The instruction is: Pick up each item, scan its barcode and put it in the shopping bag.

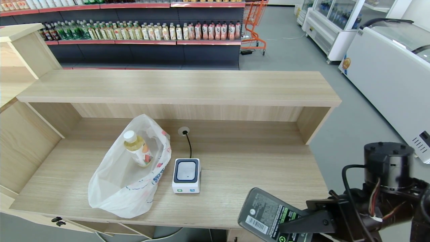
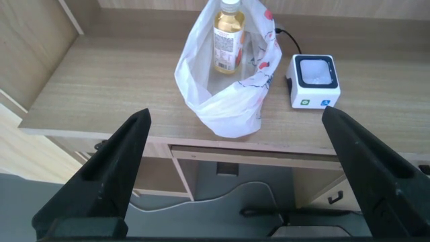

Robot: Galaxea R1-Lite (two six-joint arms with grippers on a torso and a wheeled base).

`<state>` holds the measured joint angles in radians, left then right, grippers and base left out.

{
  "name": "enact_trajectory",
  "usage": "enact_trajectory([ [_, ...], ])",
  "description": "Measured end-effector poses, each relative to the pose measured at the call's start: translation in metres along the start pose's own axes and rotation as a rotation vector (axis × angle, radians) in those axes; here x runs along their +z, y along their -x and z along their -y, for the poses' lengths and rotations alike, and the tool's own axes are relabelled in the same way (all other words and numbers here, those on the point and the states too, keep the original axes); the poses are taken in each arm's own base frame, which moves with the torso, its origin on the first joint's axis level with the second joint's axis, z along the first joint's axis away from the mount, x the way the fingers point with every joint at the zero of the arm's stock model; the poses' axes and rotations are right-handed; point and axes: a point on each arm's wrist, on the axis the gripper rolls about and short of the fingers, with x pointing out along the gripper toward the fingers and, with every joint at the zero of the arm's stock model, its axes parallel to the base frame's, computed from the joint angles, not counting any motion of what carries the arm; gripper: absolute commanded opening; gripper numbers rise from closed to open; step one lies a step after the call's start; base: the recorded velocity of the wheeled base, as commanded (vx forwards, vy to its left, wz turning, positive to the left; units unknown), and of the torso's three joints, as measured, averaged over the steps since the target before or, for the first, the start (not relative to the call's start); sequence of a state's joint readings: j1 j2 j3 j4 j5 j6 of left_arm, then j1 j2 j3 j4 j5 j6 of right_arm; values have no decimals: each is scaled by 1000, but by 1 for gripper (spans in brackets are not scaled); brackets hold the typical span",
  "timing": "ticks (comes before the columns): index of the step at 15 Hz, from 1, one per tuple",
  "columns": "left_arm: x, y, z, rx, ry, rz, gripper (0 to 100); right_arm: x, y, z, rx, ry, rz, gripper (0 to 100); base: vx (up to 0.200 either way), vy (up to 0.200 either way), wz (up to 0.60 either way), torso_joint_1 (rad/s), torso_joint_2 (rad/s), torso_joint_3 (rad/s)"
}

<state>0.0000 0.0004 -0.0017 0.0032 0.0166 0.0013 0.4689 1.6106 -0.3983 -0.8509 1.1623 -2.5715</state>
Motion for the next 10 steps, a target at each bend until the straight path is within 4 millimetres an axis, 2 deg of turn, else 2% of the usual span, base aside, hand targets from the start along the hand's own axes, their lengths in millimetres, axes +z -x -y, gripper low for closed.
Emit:
enact_trajectory([
  [4, 0, 0, 0, 0, 0, 0, 100, -11, -36, -17, -47, -27, 85, 0, 0, 0, 0, 0, 0, 0],
  [10, 0, 0, 0, 0, 0, 0, 100, -22, -58, -47, -42, -90, 115, 0, 0, 0, 0, 0, 0, 0],
])
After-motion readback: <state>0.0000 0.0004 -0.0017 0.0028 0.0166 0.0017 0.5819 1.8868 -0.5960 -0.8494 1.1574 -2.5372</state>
